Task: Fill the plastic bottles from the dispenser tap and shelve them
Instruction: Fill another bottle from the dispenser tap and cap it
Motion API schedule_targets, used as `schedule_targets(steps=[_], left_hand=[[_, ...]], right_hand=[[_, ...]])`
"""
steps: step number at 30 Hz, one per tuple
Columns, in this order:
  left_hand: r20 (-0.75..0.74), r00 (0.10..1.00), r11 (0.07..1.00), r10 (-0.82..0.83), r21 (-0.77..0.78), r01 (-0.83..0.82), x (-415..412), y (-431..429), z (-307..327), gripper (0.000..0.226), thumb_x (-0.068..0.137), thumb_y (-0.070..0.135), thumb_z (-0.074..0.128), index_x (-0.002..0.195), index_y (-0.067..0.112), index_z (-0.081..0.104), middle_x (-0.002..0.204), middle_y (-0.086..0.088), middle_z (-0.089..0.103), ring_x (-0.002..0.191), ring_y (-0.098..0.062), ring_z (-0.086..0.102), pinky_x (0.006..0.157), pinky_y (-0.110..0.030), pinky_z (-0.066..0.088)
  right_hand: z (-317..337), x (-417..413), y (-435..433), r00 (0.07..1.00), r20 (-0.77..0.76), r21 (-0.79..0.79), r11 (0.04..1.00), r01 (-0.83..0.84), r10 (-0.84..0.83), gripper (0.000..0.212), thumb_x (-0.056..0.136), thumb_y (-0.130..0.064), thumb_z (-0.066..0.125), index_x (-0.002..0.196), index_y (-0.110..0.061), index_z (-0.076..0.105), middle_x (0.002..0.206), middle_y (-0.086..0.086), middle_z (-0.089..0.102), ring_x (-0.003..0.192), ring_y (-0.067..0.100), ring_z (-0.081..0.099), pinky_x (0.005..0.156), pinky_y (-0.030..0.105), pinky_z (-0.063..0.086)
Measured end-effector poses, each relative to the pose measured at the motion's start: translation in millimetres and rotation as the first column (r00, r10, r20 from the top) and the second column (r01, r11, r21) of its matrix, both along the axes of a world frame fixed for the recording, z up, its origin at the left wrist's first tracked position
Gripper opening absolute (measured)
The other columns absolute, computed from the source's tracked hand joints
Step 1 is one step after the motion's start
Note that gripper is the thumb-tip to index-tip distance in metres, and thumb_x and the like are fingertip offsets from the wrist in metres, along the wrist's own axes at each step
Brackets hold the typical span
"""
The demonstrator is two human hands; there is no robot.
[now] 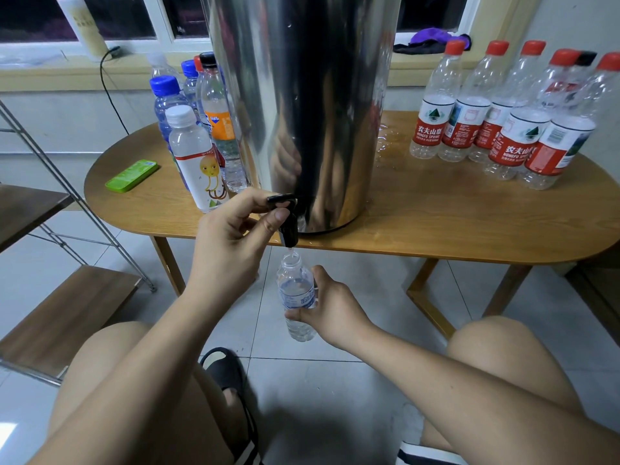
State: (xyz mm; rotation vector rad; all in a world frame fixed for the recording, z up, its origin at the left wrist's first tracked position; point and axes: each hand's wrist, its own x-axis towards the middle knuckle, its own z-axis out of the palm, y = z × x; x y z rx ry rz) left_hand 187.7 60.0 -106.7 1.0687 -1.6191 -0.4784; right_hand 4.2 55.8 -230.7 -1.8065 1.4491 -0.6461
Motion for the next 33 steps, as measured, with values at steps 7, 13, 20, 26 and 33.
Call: schedule_targets(steps=[7, 13, 20, 26, 33], left_hand=[[-0.004, 1.000, 1.000, -0.014, 0.007, 0.014, 0.9, -1.1, -0.8, 0.008, 0.103, 0.023, 0.073, 0.108, 0.018, 0.077, 0.093, 0.008, 0.074, 0.086, -0.011, 0.067, 0.078, -0.047, 0.054], [-0.006, 1.000, 1.000, -0.005, 0.005, 0.005, 0.1, -0.8, -1.2, 0.009, 0.103, 0.023, 0.073, 0.107, 0.017, 0.077, 0.091, 0.009, 0.073, 0.085, -0.010, 0.067, 0.077, -0.045, 0.055], [0.012, 1.000, 1.000, -0.001, -0.001, 0.001, 0.2, 0.8, 0.4, 0.007, 0.103, 0.020, 0.074, 0.108, 0.016, 0.077, 0.092, 0.009, 0.074, 0.086, -0.008, 0.066, 0.077, -0.041, 0.054], [0.015, 1.000, 1.000, -0.009, -0.006, 0.010, 0.1, 1.3, 1.5, 0.005, 0.104, 0.018, 0.074, 0.107, 0.016, 0.077, 0.093, 0.006, 0.074, 0.087, -0.010, 0.067, 0.077, -0.037, 0.053], [-0.011, 1.000, 1.000, -0.025, -0.002, 0.025, -0.7, 0.3, 1.7, 0.005, 0.103, 0.018, 0.073, 0.107, 0.018, 0.077, 0.092, 0.008, 0.074, 0.086, -0.007, 0.066, 0.077, -0.032, 0.052]], right_hand=[[0.4, -0.8, 0.6, 1.000, 0.013, 0.001, 1.000, -0.001, 0.001, 0.061, 0.083, -0.040, 0.092, 0.124, -0.027, 0.048, 0.117, -0.009, 0.069, 0.103, 0.015, 0.066, 0.070, 0.017, 0.044], [0.7, -1.3, 1.1, 1.000, 0.015, 0.005, 1.000, -0.001, 0.001, 0.061, 0.083, -0.041, 0.092, 0.123, -0.027, 0.049, 0.117, -0.009, 0.070, 0.104, 0.015, 0.067, 0.071, 0.017, 0.045], [1.8, -2.0, 1.7, 1.000, 0.014, 0.007, 1.000, -0.001, 0.001, 0.060, 0.083, -0.041, 0.092, 0.120, -0.032, 0.045, 0.119, -0.008, 0.070, 0.105, 0.016, 0.067, 0.071, 0.017, 0.044], [1.3, -1.8, 1.5, 1.000, 0.007, -0.002, 1.000, 0.003, -0.003, 0.061, 0.082, -0.042, 0.092, 0.121, -0.028, 0.046, 0.119, -0.007, 0.071, 0.106, 0.017, 0.067, 0.072, 0.022, 0.047], [1.0, -1.3, 1.3, 1.000, 0.004, -0.005, 1.000, 0.002, -0.002, 0.062, 0.082, -0.041, 0.092, 0.122, -0.027, 0.047, 0.121, -0.004, 0.072, 0.108, 0.020, 0.068, 0.078, 0.030, 0.051]])
